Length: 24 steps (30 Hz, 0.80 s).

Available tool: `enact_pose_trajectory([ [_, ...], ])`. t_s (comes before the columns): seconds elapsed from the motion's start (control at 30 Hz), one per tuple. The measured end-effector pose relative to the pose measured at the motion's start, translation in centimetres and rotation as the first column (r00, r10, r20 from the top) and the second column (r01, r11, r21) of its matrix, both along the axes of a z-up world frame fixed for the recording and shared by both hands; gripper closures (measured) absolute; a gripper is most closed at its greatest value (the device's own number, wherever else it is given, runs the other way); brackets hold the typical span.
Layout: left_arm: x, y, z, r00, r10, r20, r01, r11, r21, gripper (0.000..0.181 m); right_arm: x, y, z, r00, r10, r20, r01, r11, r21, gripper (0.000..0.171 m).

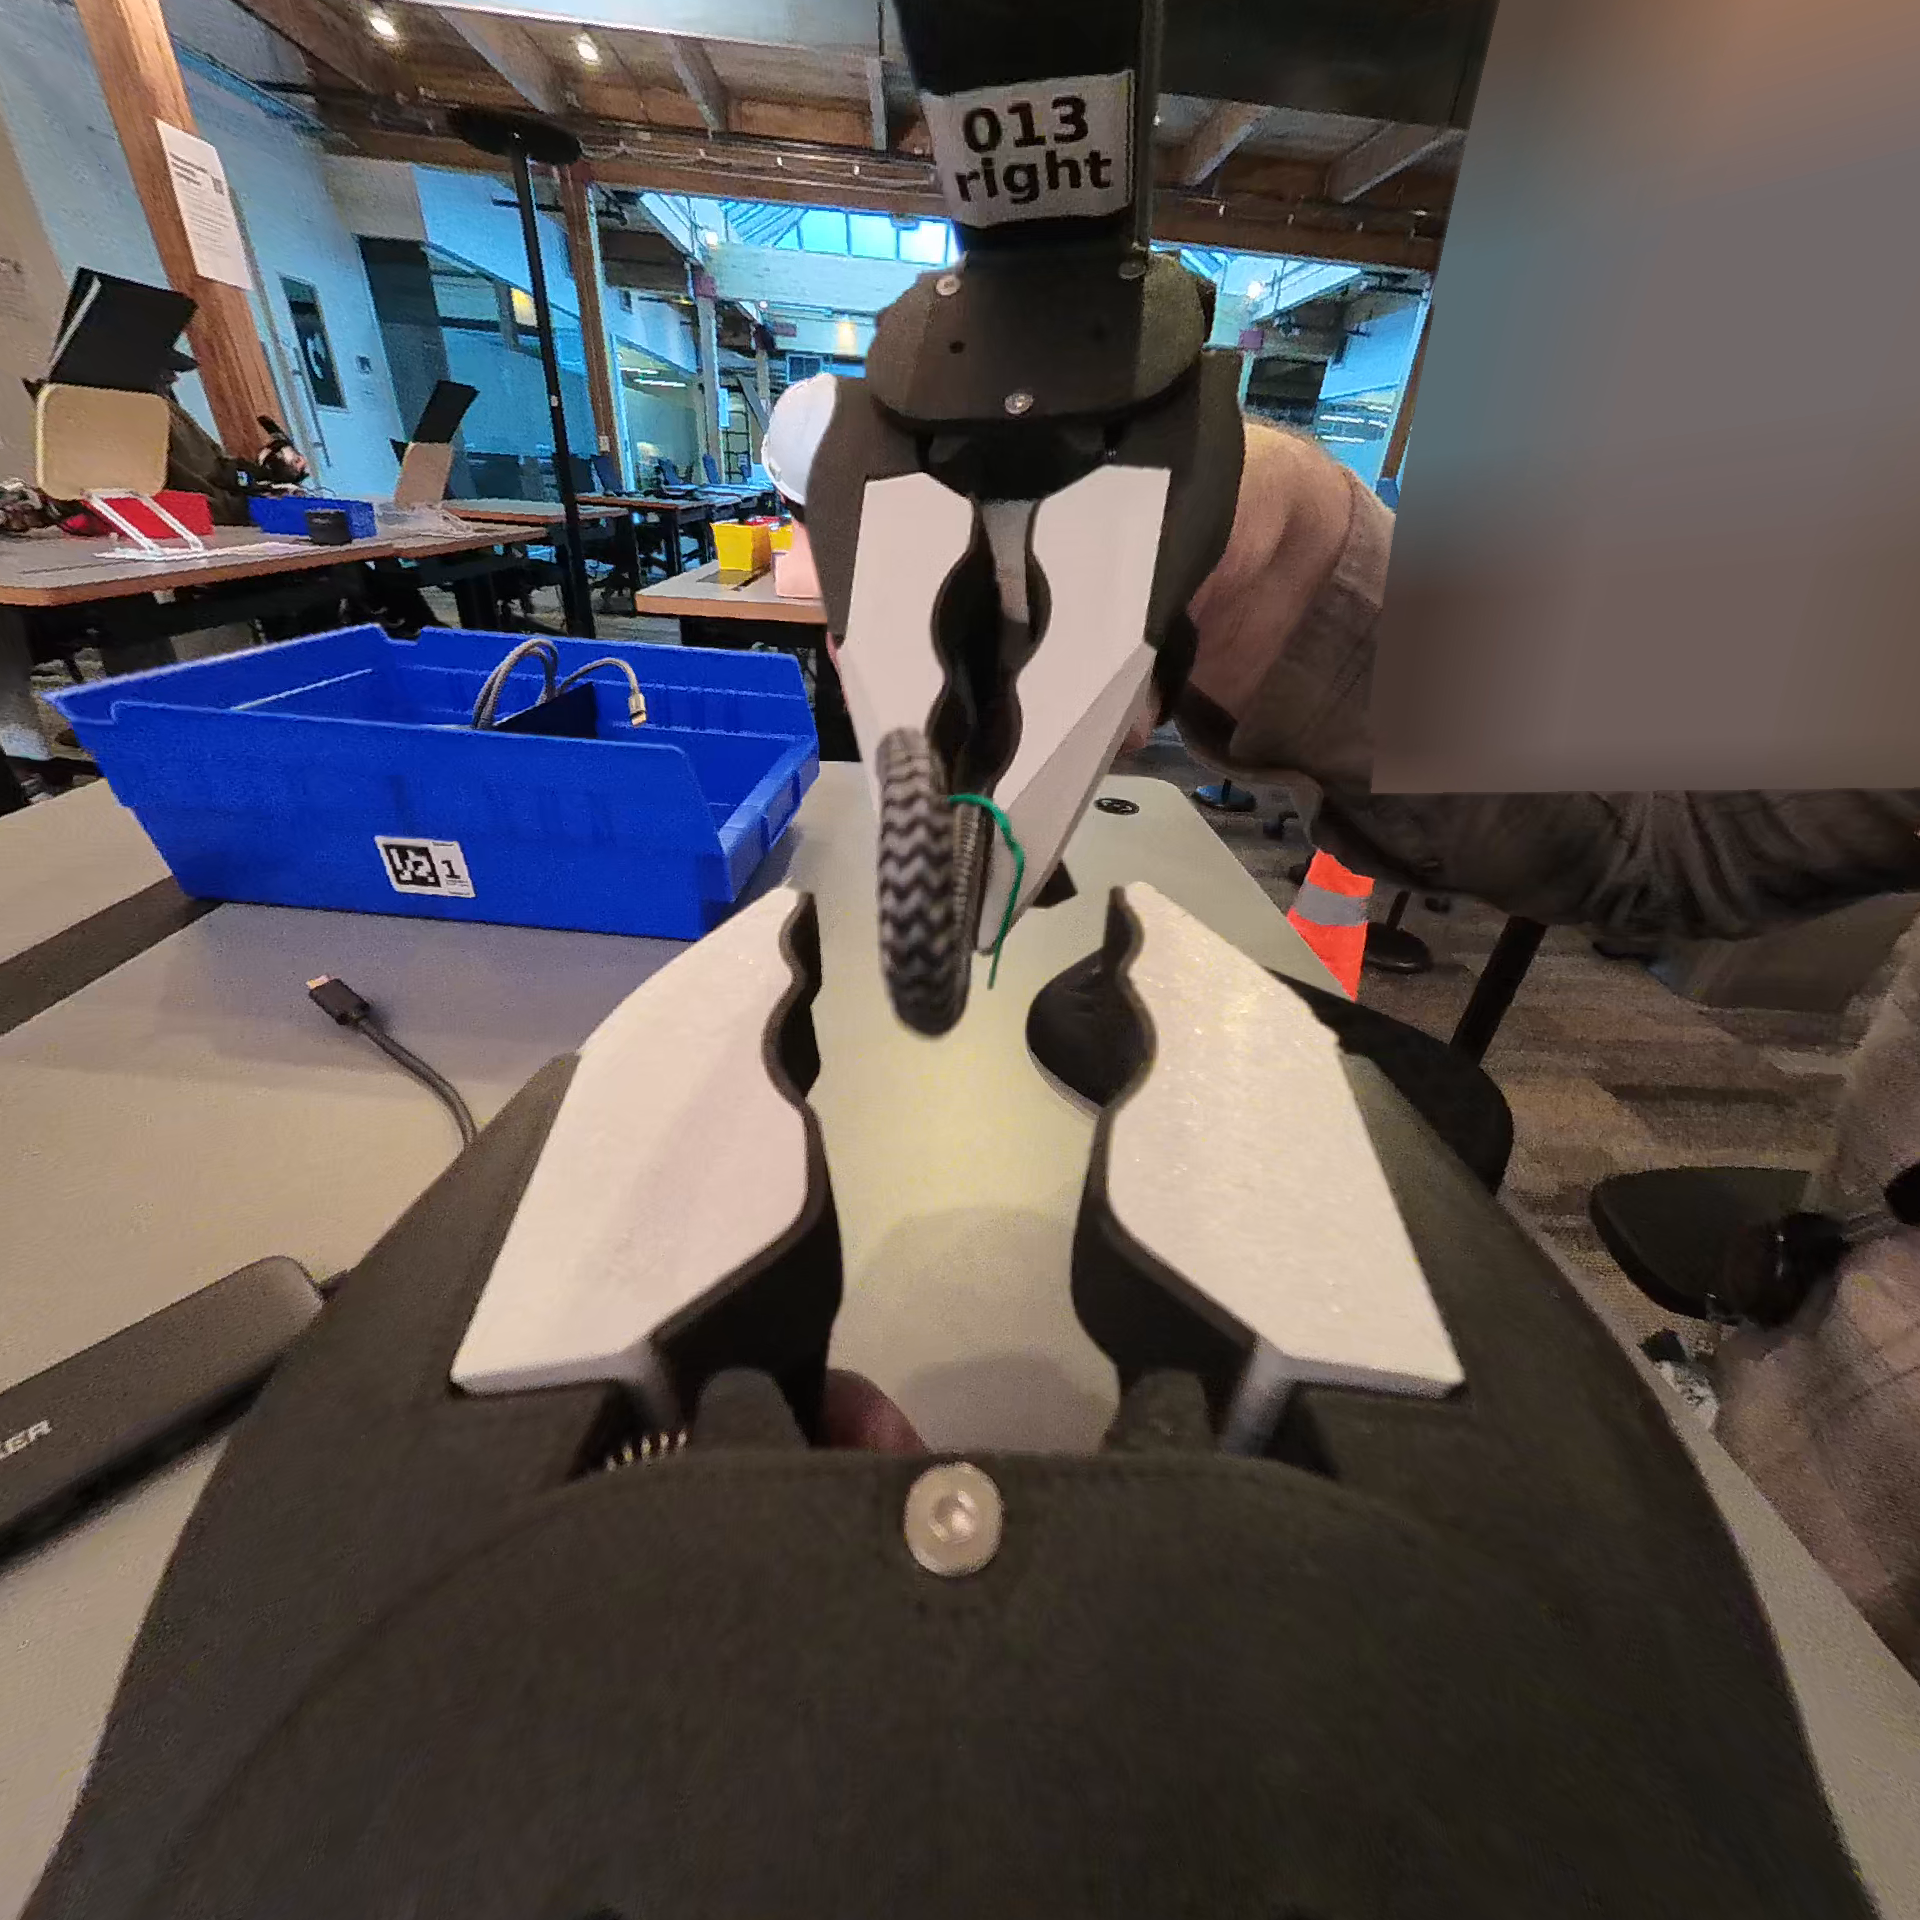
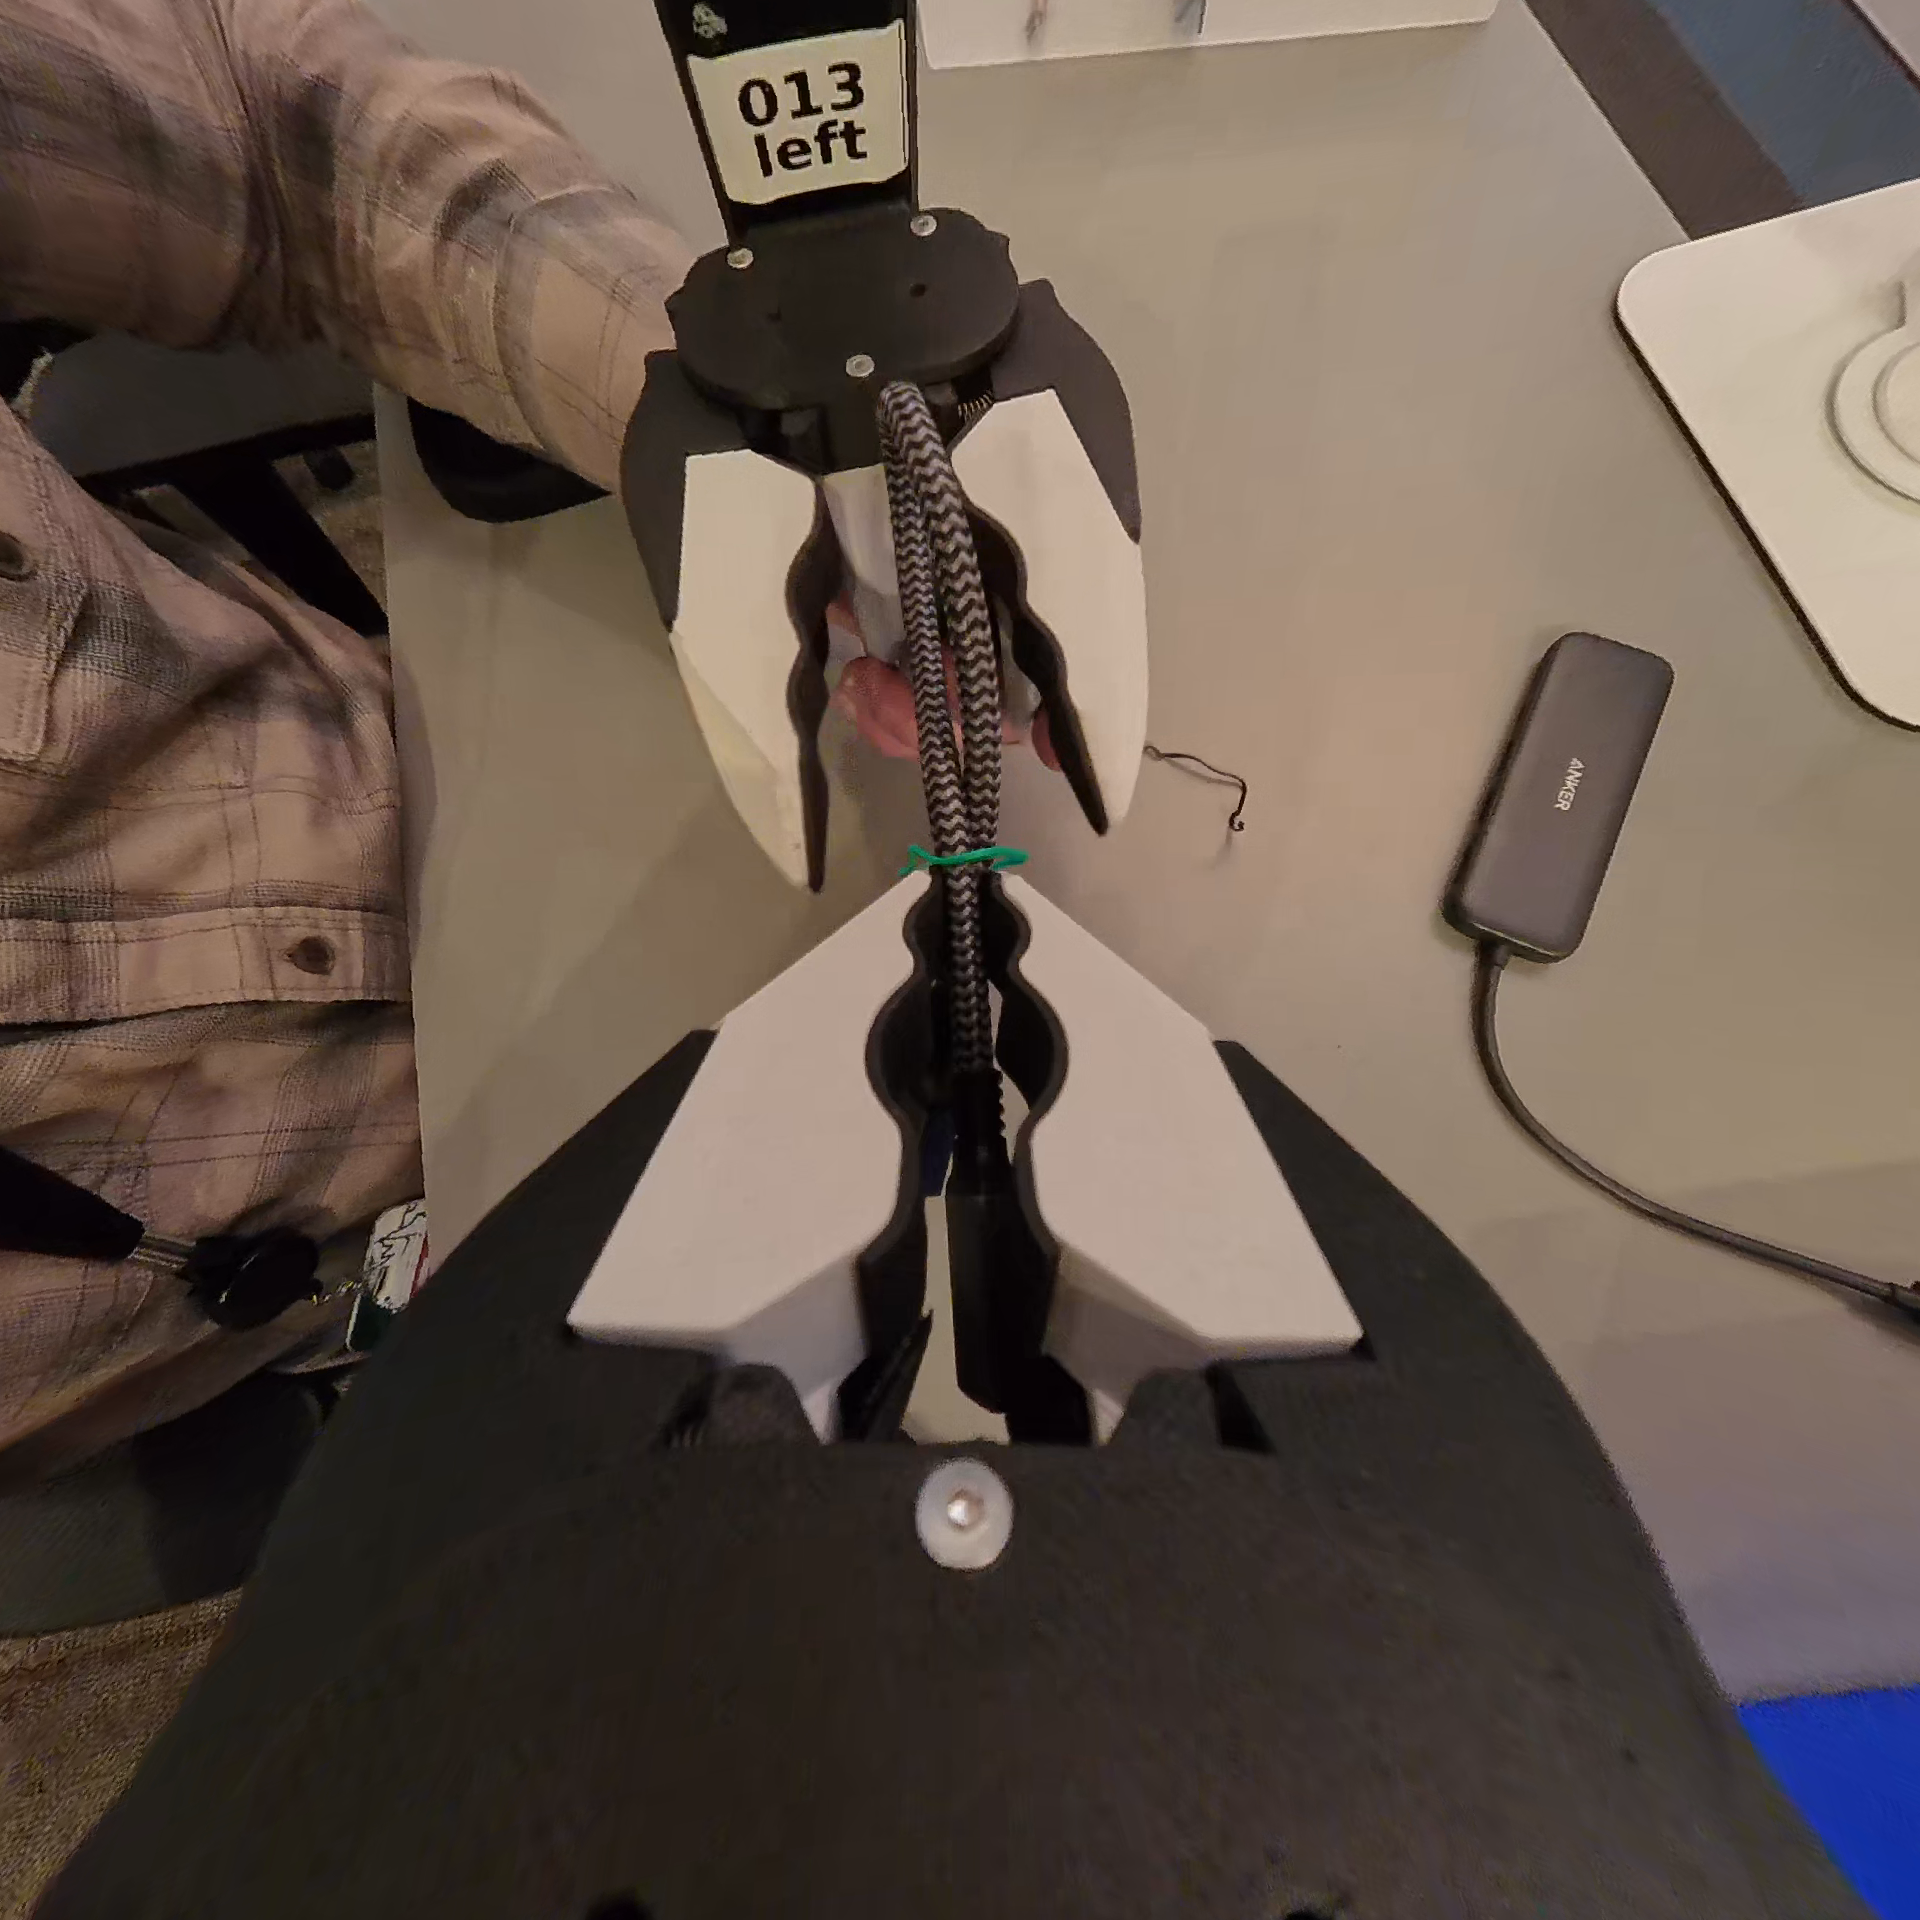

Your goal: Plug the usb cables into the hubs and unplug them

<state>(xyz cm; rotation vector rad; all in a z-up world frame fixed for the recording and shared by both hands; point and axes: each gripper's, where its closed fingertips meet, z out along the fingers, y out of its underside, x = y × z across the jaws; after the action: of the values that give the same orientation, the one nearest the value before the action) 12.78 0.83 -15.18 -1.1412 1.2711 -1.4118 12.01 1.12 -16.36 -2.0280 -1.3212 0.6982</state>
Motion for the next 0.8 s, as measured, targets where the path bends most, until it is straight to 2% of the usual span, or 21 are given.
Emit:
enact_pose_trajectory([
  [0.1, 0.51, -0.02, 0.22, 1.0, 0.023, -0.002, -0.023, 1.0, 0.013, 0.127, -0.24, 0.02, -0.07, 1.0, 0.009, 0.024, -0.009, 1.0, 0.0, 0.168],
  [0.3, 0.55, -0.04, 0.51, 1.0, 0.008, 0.017, -0.007, 0.999, -0.039, 0.151, -0.28, 0.29, 0.23, 1.0, 0.006, 0.031, -0.006, 1.0, 0.008, 0.168],
  [0.67, 0.05, 0.05, 0.72, 0.999, -0.015, 0.051, 0.02, 0.996, -0.09, 0.163, -0.09, 0.13, 0.53, 1.0, 0.012, -0.021, -0.012, 1.0, -0.005, 0.168],
  [0.7, -0.06, 0.03, 0.89, 0.998, -0.021, 0.065, 0.027, 0.995, -0.097, 0.176, -0.02, 0.13, 0.48, 1.0, 0.01, -0.02, -0.01, 1.0, -0.005, 0.168],
  [0.8, -0.01, 0.23, 0.78, 0.998, -0.008, 0.06, 0.014, 0.996, -0.092, 0.176, 0.08, 0.2, 0.35, 1.0, 0.003, -0.021, -0.003, 1.0, -0.004, 0.168],
])
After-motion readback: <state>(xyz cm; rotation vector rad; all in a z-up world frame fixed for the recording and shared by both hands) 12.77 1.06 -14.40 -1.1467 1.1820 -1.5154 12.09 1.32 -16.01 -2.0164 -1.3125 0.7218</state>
